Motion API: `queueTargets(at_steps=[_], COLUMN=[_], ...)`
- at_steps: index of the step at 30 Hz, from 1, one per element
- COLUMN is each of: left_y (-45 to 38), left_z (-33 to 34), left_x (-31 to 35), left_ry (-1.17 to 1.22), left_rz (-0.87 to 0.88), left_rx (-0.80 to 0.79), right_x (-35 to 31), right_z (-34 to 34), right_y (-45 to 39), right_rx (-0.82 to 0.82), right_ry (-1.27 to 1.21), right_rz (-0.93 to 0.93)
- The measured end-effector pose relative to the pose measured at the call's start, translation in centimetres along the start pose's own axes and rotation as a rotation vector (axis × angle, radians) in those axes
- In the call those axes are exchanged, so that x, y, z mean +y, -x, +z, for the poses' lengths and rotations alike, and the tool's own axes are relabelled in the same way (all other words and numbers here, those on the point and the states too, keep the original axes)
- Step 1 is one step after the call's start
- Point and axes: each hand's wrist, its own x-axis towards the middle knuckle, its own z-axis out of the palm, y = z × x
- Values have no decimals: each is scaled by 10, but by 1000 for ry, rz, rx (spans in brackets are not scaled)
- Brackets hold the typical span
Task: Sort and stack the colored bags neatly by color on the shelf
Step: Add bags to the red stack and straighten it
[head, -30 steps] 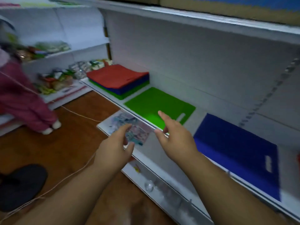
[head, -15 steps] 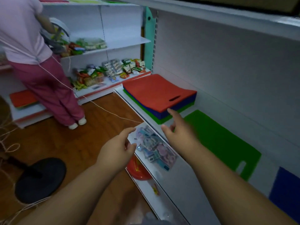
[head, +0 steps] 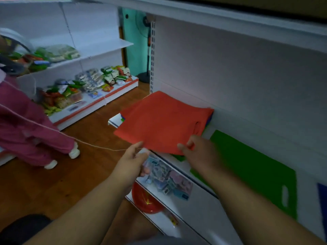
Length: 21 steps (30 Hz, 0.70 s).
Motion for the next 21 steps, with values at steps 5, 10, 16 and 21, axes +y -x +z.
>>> queueTargets(at_steps=[5, 10, 16, 21], left_y=[-54, -59, -33, -6], left_z=[-25, -47, -36, -2], left_x=[13, 15, 13, 5], left_ry=[59, -245, -341, -415], left_rz=[34, 198, 338, 423], left_rx=[108, 38, -159, -295], right_x=[-1, -8, 2, 25], right_z=[-4, 3, 4, -9], right_y=[16, 52, 120, 172], right_rx=[55, 400, 638, 689], right_ry=[139, 158, 187, 108], right_rz=[157, 87, 250, 409])
